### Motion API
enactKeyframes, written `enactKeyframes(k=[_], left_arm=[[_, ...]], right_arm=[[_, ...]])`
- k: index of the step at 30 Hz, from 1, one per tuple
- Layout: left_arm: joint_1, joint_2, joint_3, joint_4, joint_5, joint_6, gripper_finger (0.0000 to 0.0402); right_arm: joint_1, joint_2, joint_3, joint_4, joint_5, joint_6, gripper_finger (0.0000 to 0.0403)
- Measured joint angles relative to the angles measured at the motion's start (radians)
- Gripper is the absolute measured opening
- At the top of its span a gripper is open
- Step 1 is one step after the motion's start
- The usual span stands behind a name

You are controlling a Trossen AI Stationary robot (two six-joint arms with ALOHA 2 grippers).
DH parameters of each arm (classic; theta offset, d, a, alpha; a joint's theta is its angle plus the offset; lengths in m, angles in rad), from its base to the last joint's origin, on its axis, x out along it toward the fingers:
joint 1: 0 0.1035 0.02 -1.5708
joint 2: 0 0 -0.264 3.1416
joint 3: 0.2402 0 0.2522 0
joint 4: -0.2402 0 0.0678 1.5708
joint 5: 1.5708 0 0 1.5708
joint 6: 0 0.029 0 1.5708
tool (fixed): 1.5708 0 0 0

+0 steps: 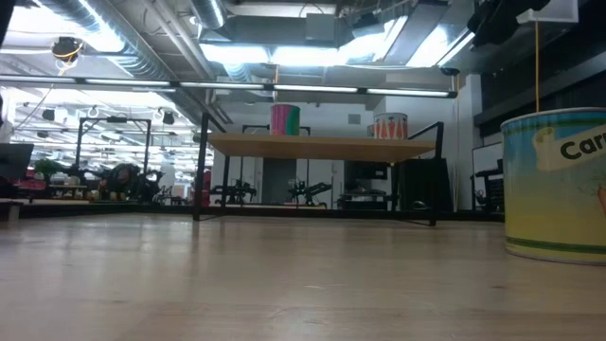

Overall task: Pick and place cans onto a shelf
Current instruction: Put the green canned vegetable on the shelf

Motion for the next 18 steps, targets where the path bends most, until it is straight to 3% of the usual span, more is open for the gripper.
enactKeyframes(k=[11,14,18], left_arm=[[-0.041,-0.449,-0.631,0.005,0.096,-0.655,0.0083],[-0.069,-0.519,-0.753,0.038,0.164,-0.806,0.0083],[-0.105,-0.561,-0.878,0.112,0.239,-0.892,0.0083]], right_arm=[[0.0,0.0,-0.116,0.023,0.008,0.0,0.0208],[0.0,0.0,-0.149,0.044,0.008,0.001,0.0208],[0.0,0.0,-0.181,0.092,0.008,0.001,0.0208]])
